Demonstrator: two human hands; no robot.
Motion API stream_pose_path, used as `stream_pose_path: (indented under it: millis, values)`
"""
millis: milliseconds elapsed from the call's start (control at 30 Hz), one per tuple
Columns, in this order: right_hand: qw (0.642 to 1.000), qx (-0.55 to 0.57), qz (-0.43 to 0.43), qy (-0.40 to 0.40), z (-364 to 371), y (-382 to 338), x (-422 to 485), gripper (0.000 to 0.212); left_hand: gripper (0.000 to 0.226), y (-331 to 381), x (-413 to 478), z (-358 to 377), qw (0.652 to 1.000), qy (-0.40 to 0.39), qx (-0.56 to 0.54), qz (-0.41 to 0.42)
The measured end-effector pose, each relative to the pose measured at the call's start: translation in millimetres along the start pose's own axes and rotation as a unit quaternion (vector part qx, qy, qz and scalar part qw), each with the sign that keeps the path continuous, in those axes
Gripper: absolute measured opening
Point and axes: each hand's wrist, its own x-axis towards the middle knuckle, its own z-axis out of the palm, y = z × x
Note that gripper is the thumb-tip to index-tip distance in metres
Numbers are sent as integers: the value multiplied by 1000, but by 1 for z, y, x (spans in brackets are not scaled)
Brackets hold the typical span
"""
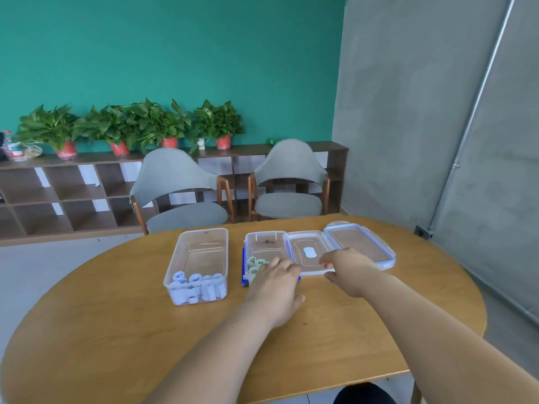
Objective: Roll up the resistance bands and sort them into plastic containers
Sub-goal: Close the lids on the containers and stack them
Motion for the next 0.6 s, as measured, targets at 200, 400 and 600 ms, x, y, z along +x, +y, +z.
stream_pose_path:
  millis: [200,400,600]
  values:
    - [1000,18,-21,-12,31,18,42,42,59,9,20,39,1000,18,3,-8]
    - [999,20,-34,-25,61,30,78,41,58,7,33,69,998,56,-13,-33]
    - [999,3,-45,26,83,29,88,27,58,11,36,82,998,55,-14,-34]
